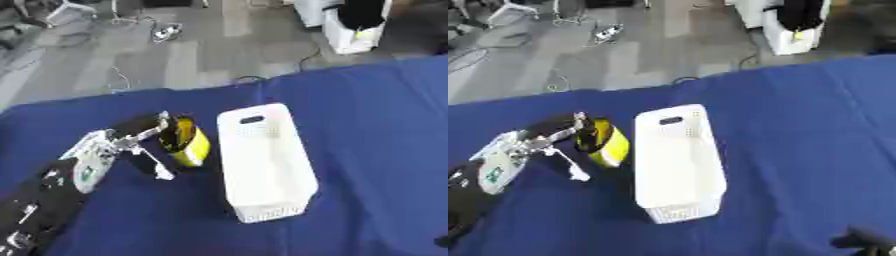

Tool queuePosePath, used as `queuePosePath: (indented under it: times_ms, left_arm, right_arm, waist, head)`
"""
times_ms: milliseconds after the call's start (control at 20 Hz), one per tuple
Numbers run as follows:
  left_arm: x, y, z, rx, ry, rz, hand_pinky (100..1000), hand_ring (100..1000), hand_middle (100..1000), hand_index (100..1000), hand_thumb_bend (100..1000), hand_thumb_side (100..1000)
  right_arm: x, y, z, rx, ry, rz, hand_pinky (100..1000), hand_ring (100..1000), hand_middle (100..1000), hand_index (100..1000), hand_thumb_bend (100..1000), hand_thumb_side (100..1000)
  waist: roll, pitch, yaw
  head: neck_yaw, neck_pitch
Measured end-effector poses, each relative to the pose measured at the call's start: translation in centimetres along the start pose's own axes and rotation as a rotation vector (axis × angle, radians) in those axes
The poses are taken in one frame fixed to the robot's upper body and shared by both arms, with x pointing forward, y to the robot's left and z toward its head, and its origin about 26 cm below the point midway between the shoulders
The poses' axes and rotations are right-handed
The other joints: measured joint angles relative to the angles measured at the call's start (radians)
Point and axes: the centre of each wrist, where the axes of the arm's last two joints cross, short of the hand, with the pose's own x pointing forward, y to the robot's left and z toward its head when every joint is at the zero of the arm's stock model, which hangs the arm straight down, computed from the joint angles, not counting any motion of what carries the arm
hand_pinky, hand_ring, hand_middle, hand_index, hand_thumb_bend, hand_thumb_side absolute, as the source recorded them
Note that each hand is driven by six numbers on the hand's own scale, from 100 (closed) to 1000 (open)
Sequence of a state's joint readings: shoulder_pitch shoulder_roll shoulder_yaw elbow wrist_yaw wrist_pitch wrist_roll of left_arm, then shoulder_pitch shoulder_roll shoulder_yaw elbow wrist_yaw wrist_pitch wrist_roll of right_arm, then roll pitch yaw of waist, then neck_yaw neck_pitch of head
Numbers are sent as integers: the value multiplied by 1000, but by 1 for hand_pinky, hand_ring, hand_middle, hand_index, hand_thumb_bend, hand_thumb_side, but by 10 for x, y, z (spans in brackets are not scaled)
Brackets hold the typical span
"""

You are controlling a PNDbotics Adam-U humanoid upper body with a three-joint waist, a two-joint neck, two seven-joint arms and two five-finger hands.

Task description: Pick up objects on the table and place them in the box.

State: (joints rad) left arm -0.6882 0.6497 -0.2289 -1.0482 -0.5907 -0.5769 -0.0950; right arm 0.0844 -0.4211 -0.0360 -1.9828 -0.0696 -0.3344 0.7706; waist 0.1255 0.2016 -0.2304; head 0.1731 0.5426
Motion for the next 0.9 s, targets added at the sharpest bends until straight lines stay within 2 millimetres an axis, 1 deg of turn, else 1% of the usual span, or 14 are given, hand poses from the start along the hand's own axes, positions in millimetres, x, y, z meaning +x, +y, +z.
queuePosePath:
  times_ms: [100, 200, 500, 600, 750, 800, 900]
  left_arm:
    - [0, 0, 0, 15, 1, 0, 100, 100, 230, 356, 863, 215]
    - [1, 0, 0, 36, -7, -1, 100, 100, 238, 355, 911, 187]
    - [2, -2, 0, 81, -36, -1, 100, 101, 232, 352, 940, 163]
    - [2, -2, 0, 89, -43, -1, 100, 100, 207, 348, 932, 153]
    - [2, -2, 0, 95, -47, 3, 100, 100, 180, 344, 946, 125]
    - [2, -2, 0, 99, -49, 7, 100, 100, 168, 341, 967, 113]
    - [3, -1, 0, 108, -51, 13, 100, 100, 158, 340, 981, 100]
  right_arm:
    - [0, 0, 0, 0, 0, 0, 592, 697, 835, 1000, 958, 447]
    - [0, 0, 0, 0, 0, 0, 592, 697, 835, 1000, 958, 448]
    - [0, 0, 0, 0, 0, 0, 593, 698, 834, 1000, 957, 448]
    - [0, 0, 0, 0, 0, 0, 593, 698, 834, 1000, 957, 448]
    - [0, 0, 0, 0, 0, -1, 593, 698, 834, 1000, 957, 449]
    - [0, 0, 0, 0, 0, -1, 593, 699, 834, 1000, 957, 449]
    - [0, 0, 0, 0, 0, -1, 593, 699, 834, 1000, 957, 449]
  waist:
    - [0, 0, 0]
    - [0, 0, 0]
    - [-2, 0, 1]
    - [-4, 0, 1]
    - [-4, 0, 1]
    - [-4, 0, 1]
    - [-4, 0, 2]
  head:
    - [0, 0]
    - [0, 0]
    - [0, 0]
    - [0, 0]
    - [-1, 0]
    - [-1, 0]
    - [-1, 0]
